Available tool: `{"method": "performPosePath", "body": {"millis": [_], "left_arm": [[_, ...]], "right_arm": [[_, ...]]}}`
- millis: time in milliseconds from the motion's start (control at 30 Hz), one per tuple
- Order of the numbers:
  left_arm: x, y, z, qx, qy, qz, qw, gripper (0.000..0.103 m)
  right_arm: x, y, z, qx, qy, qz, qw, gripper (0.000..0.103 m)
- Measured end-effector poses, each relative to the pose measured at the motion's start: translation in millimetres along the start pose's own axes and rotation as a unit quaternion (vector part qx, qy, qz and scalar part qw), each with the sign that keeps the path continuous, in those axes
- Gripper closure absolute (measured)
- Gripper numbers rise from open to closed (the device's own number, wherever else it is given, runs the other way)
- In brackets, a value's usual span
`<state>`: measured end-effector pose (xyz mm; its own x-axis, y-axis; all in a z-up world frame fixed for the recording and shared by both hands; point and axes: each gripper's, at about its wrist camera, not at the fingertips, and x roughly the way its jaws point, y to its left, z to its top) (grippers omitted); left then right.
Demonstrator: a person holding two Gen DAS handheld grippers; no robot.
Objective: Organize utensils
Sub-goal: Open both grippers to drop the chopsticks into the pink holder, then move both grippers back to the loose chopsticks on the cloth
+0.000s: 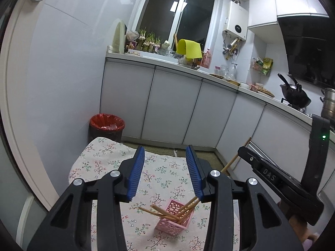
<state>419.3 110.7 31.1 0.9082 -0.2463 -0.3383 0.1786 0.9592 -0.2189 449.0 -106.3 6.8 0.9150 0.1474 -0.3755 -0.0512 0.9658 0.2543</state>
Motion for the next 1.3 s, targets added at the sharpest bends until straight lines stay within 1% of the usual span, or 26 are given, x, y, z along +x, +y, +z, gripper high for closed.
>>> {"method": "performPosePath", "body": {"millis": [67,133,200,300,433,500,567,733,833,900,1000,1133,1200,1300], "left_arm": [[1,4,-2,-0.004,0.003,0.002,1.0000,0.062],[4,8,-5,-0.008,0.010,0.006,0.9999,0.062],[4,13,-8,-0.012,0.015,0.008,0.9998,0.062],[2,16,-10,-0.015,0.019,0.011,0.9996,0.060],[-4,13,-13,-0.017,0.023,0.011,0.9995,0.057],[-9,10,-17,-0.013,0.027,0.012,0.9995,0.054],[-14,7,-21,-0.012,0.031,0.013,0.9994,0.049],[-27,1,-29,-0.010,0.040,0.026,0.9988,0.039],[-39,1,-33,-0.013,0.039,0.036,0.9985,0.031],[-48,1,-35,-0.016,0.038,0.041,0.9983,0.026],[-63,-1,-41,-0.016,0.039,0.046,0.9981,0.023],[-80,-8,-47,-0.002,0.039,0.051,0.9979,0.018],[-87,-13,-52,0.004,0.041,0.051,0.9978,0.015],[-99,-17,-60,0.011,0.043,0.054,0.9975,0.013]], "right_arm": [[7,3,-2,-0.006,0.007,-0.002,1.000,0.098],[15,2,-8,-0.005,0.014,-0.010,1.000,0.093],[21,1,-15,-0.005,0.023,-0.016,1.000,0.081],[23,-1,-21,-0.001,0.032,-0.024,0.999,0.073],[16,0,-21,0.000,0.030,-0.030,0.999,0.070],[7,1,-22,0.001,0.028,-0.032,0.999,0.063],[-1,1,-24,0.000,0.028,-0.033,0.999,0.062],[-25,0,-29,0.003,0.025,-0.036,0.999,0.051],[-41,-1,-33,0.003,0.023,-0.040,0.999,0.040],[-56,-3,-37,0.006,0.013,-0.042,0.999,0.028],[-73,-6,-45,0.009,0.005,-0.047,0.999,0.019],[-90,-11,-57,0.017,0.015,-0.050,0.999,0.014],[-100,-14,-63,0.021,0.015,-0.051,0.998,0.007],[-113,-16,-72,0.022,0.016,-0.053,0.998,0.007]]}}
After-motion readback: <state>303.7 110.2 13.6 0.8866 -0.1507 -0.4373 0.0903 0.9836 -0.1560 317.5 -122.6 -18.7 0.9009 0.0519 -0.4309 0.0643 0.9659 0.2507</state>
